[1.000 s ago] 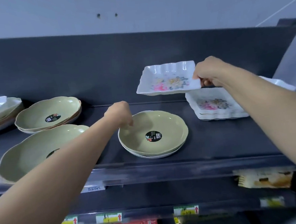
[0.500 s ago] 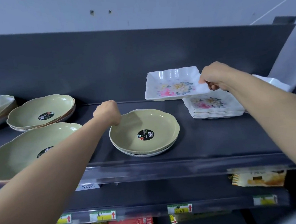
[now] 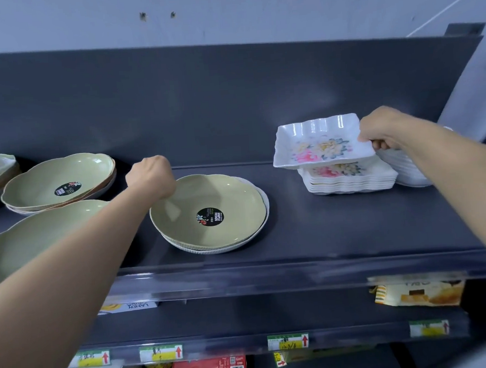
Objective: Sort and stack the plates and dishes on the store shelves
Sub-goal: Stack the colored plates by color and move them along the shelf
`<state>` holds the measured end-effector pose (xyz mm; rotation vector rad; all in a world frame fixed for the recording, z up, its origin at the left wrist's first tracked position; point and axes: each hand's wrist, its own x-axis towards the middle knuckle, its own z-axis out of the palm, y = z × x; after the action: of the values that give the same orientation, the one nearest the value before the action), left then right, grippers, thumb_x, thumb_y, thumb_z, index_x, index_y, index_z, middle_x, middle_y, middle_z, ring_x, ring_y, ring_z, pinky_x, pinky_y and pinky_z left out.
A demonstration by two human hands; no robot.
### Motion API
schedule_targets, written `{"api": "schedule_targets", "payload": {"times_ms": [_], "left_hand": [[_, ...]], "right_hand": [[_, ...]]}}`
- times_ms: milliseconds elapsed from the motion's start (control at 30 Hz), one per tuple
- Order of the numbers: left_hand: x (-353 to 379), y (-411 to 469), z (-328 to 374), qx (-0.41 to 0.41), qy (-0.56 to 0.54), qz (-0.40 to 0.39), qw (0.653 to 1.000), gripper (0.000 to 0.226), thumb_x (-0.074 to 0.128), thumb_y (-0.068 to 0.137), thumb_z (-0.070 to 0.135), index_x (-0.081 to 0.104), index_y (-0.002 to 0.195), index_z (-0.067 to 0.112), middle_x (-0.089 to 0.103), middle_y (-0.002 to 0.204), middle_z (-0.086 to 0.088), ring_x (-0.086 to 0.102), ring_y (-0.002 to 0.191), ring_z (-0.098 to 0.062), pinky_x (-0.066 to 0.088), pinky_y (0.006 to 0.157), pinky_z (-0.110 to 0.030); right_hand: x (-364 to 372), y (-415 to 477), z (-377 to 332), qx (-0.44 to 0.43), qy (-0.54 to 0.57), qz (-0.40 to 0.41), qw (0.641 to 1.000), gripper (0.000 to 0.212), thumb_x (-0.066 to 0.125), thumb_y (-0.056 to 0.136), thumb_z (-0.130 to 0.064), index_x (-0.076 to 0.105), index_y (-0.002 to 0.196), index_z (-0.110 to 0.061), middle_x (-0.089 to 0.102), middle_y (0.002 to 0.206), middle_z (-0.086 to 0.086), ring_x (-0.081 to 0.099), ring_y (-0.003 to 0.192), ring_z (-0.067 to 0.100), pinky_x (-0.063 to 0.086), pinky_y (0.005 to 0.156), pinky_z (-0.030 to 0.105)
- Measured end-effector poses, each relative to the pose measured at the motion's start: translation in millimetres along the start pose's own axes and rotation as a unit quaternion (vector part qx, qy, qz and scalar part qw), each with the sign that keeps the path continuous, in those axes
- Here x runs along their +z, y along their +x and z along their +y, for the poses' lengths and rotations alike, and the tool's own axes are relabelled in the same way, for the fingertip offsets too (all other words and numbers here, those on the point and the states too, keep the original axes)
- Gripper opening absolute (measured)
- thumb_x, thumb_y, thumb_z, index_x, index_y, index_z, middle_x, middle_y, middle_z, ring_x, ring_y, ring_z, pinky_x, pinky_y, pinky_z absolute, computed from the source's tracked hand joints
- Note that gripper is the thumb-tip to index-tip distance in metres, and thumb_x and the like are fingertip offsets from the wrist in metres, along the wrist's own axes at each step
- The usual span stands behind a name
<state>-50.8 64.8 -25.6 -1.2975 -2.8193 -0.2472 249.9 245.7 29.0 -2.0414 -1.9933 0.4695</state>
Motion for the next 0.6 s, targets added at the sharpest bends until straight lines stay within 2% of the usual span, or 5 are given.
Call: {"api": "schedule_targets", "payload": {"times_ms": [100, 367, 467, 533, 600], "left_hand": [[-8.0, 1.7, -1.0, -0.002, -0.020, 0.011, 1.000, 0.029, 0.054, 0.082, 0.003, 0.038, 0.057, 0.006, 0.042, 0.063, -0.007, 0.046, 0.073, -0.031, 0.037, 0.062, -0.032], [-30.8, -4.0, 20.0, -0.025, -0.050, 0.028, 0.998, 0.027, 0.051, 0.080, 0.001, 0.040, 0.056, 0.004, 0.043, 0.056, -0.010, 0.037, 0.051, -0.020, 0.033, 0.053, -0.025], [-37.0, -10.5, 33.2, -0.031, -0.059, 0.021, 0.998, 0.032, 0.048, 0.079, -0.002, 0.036, 0.051, 0.005, 0.042, 0.034, -0.007, 0.033, 0.047, -0.019, 0.026, 0.045, -0.022], [-42.1, -15.3, 42.5, -0.027, -0.053, 0.014, 0.998, 0.034, 0.046, 0.080, -0.002, 0.034, 0.049, 0.006, 0.028, 0.014, 0.002, 0.032, 0.045, -0.020, 0.024, 0.044, -0.023], [-46.0, -19.2, 50.5, -0.020, -0.049, 0.011, 0.999, 0.036, 0.046, 0.080, -0.002, 0.033, 0.047, 0.007, 0.022, 0.011, 0.002, 0.031, 0.044, -0.021, 0.023, 0.044, -0.023]], "right_hand": [[-3.7, 7.8, 8.0, -0.004, -0.042, 0.029, 0.999, 0.030, 0.042, 0.090, 0.002, 0.040, 0.060, -0.004, 0.042, 0.057, 0.010, 0.032, 0.049, 0.019, 0.024, 0.048, 0.024], [-9.0, 23.8, 20.0, -0.020, -0.098, 0.042, 0.994, 0.032, 0.037, 0.087, 0.003, 0.037, 0.056, -0.006, 0.039, 0.052, 0.009, 0.033, 0.049, 0.018, 0.025, 0.048, 0.024], [-9.8, 28.1, 23.9, -0.017, -0.144, 0.031, 0.989, 0.034, 0.039, 0.087, 0.003, 0.038, 0.053, -0.005, 0.042, 0.034, 0.007, 0.036, 0.047, 0.020, 0.028, 0.048, 0.025], [-8.9, 31.8, 26.3, -0.022, -0.167, 0.022, 0.985, 0.034, 0.039, 0.087, 0.003, 0.040, 0.053, -0.003, 0.044, 0.036, 0.008, 0.038, 0.048, 0.021, 0.029, 0.047, 0.025], [-6.5, 35.6, 28.7, -0.025, -0.176, 0.016, 0.984, 0.033, 0.040, 0.086, 0.003, 0.041, 0.054, -0.003, 0.044, 0.036, 0.008, 0.038, 0.048, 0.021, 0.029, 0.047, 0.025]]}}
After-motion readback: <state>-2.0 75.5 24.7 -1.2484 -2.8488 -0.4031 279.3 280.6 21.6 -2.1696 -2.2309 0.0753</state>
